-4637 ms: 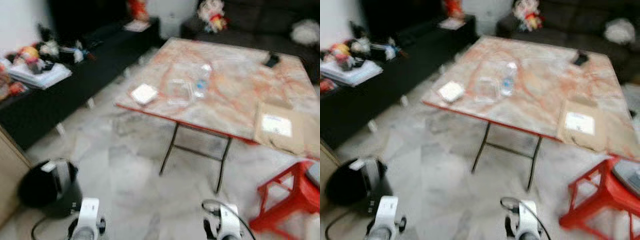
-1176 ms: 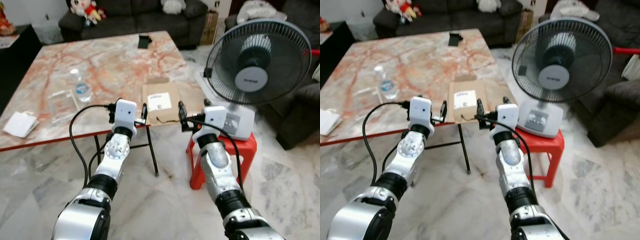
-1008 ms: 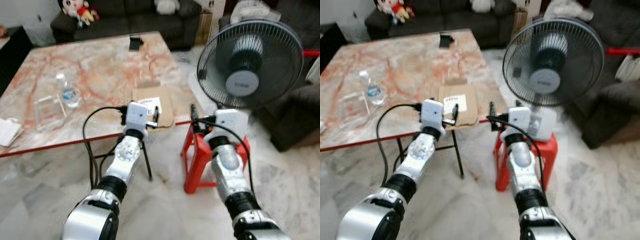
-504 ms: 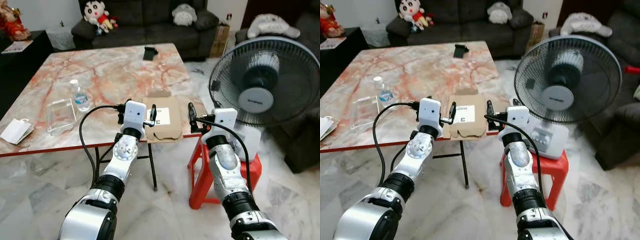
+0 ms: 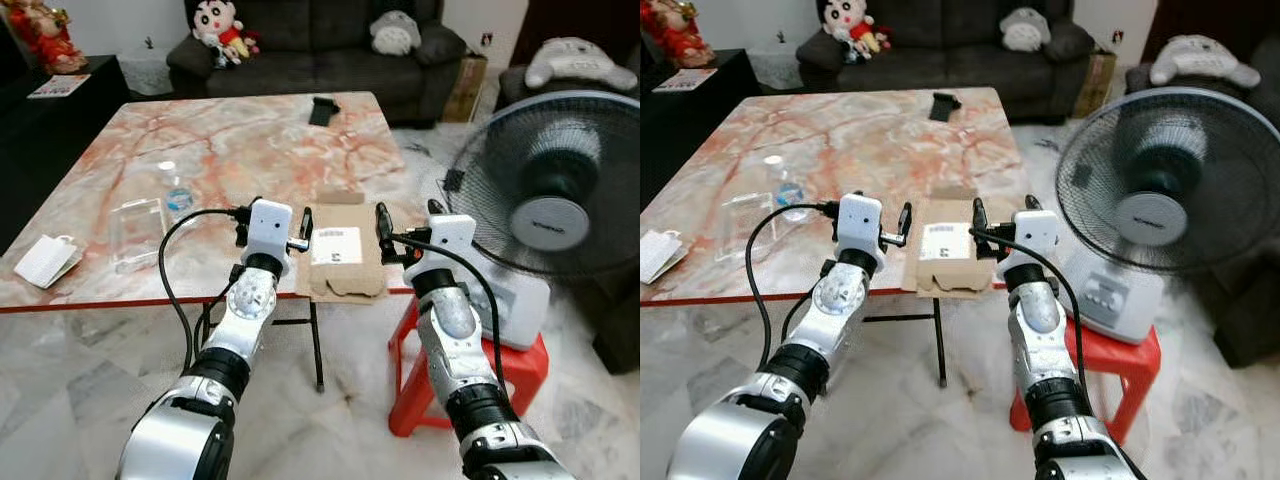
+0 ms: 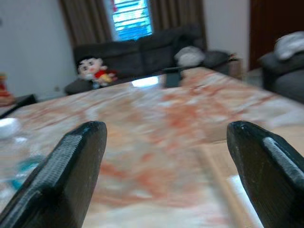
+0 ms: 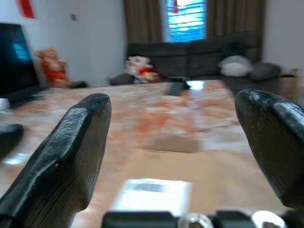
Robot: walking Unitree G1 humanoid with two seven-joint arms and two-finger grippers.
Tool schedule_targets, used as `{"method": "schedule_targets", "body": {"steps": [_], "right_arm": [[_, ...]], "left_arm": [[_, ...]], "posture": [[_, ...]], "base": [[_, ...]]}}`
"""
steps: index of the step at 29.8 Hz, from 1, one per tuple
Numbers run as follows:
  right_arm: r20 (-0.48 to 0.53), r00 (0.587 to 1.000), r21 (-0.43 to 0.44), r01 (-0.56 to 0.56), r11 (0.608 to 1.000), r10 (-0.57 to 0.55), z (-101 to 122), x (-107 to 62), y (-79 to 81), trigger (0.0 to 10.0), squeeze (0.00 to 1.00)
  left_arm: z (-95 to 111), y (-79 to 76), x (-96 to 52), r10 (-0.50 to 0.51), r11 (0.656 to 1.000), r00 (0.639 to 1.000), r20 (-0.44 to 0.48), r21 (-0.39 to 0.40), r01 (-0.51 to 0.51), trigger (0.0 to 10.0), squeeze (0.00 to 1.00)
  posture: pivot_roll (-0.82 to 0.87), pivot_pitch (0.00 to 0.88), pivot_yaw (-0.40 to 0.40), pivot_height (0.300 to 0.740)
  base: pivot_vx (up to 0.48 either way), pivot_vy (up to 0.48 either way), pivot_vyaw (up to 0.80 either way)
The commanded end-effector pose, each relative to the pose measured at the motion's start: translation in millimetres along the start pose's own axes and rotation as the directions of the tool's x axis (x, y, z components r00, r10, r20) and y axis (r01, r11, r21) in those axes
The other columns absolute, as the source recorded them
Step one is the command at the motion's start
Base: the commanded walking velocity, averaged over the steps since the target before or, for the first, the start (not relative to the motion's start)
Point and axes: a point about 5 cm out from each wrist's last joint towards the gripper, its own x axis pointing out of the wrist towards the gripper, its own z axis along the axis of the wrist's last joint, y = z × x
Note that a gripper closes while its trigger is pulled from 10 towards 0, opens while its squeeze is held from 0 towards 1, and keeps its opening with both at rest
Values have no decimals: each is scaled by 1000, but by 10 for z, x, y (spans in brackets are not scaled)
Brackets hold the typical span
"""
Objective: Picking trash to rubbish bin
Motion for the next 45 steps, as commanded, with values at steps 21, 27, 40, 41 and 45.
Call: {"method": "schedule_targets", "body": {"steps": [21,27,40,41,45], "right_arm": [[43,999,23,-16,1000,15,75,0,-32,10000,0],[42,999,26,-19,999,18,74,-3,-28,10000,0],[27,999,25,-22,999,21,48,-16,-33,10000,0],[26,999,25,-23,999,22,46,-17,-30,10000,0],[24,999,25,-27,999,26,40,-21,-23,10000,0]], "left_arm": [[28,-97,8,-28,1000,1000,6,-10,28,10000,0],[29,-97,7,-28,1000,1000,7,-10,28,10000,0],[17,-113,-5,-32,999,999,3,-12,32,10000,0],[15,-113,-7,-32,999,999,2,-12,32,10000,0],[12,-113,-11,-32,999,999,2,-12,32,10000,0]], "posture": [[-93,19,25,740],[-95,19,25,740],[-94,22,22,740],[-95,23,23,740],[-95,23,23,740]], "base": [[325,0,-113],[324,0,0],[325,0,0],[326,0,0],[324,0,0]]}}
